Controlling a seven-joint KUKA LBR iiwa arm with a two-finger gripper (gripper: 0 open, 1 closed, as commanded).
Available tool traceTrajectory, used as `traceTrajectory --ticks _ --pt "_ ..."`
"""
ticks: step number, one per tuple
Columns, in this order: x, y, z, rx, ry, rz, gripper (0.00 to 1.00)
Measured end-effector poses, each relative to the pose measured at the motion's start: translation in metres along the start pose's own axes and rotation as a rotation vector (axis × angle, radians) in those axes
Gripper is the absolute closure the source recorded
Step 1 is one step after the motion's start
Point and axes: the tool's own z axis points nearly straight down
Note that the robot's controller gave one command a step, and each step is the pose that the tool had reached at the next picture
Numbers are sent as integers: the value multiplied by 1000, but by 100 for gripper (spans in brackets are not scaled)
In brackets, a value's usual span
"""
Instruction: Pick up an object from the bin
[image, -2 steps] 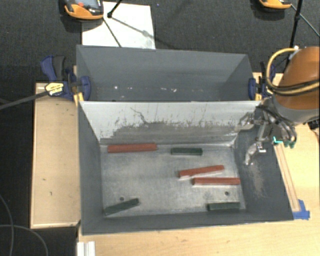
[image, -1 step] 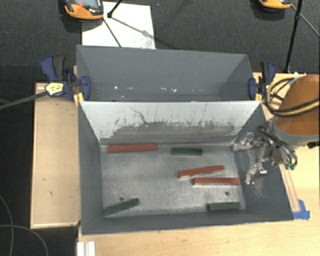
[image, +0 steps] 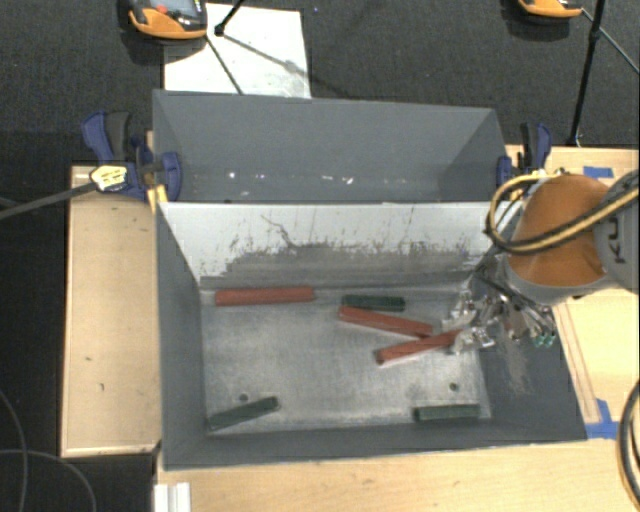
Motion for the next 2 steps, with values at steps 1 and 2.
traceTrajectory --ticks 1,2 --pt "0 0 0 0 0 -1 100" --pt "-7 24 -207 0 -1 -129 100"
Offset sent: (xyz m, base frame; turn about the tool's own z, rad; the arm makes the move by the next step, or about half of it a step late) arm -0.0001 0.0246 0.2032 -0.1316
